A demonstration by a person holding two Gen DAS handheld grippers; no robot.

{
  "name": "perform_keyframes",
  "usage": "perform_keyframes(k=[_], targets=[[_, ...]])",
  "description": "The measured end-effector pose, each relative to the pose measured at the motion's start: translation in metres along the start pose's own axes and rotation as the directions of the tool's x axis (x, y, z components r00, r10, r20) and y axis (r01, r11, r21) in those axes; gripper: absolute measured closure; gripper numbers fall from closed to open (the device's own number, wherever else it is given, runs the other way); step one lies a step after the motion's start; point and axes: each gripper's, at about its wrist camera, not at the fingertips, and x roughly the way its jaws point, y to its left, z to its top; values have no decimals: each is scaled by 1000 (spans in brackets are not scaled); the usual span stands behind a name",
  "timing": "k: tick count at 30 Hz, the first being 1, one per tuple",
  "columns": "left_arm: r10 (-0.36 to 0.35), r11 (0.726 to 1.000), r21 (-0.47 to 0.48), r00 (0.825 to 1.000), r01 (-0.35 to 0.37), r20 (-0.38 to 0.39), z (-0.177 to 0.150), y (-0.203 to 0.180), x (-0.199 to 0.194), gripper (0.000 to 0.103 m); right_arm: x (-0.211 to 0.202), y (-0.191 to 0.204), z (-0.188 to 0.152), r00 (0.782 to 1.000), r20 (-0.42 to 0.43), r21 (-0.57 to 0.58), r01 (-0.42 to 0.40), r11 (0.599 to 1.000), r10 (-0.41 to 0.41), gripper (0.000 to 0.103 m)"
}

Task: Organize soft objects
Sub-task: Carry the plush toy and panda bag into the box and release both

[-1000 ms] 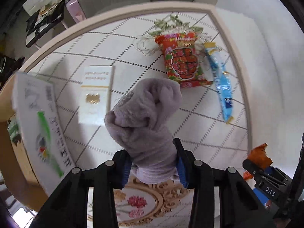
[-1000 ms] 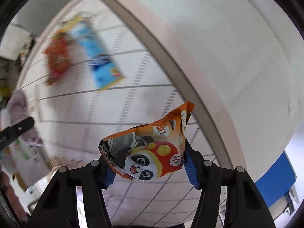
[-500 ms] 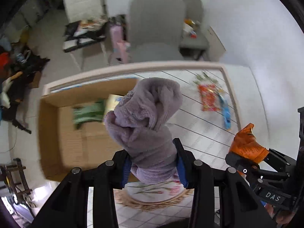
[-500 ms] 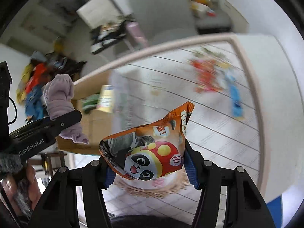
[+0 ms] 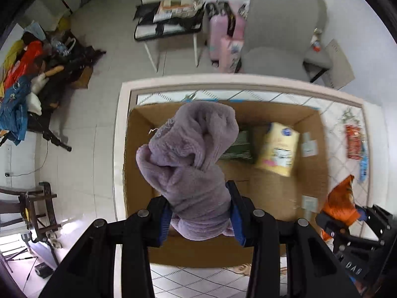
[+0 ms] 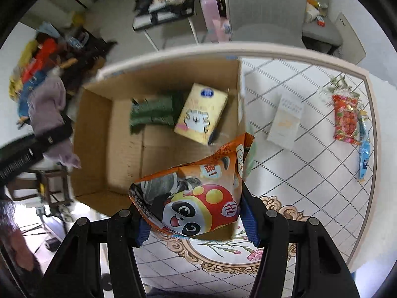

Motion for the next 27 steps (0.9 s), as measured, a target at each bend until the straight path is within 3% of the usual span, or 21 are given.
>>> perform_keyframes(k=[6, 12, 15, 21, 27], targets=[[20, 1000, 4, 995, -20, -100, 18, 19, 64, 65, 63, 8, 12, 993, -87, 8, 83, 997, -82, 41], [31, 999, 10, 987, -30, -160, 37, 28, 99, 63, 93, 14, 23, 982, -124, -2, 145, 989, -144, 40], [48, 999, 0, 983, -48, -176, 43, 30, 104, 61, 100, 15, 27, 976, -149, -4, 161, 987, -160, 34], [-12, 999, -50, 980, 2, -200, 44, 35, 97, 52, 97, 14, 31, 976, -152, 22, 158, 987, -153, 16], [-28, 998, -65, 987, 18, -160, 39, 40, 75, 49, 80, 13, 29, 983, -131, 32, 136, 990, -131, 16]])
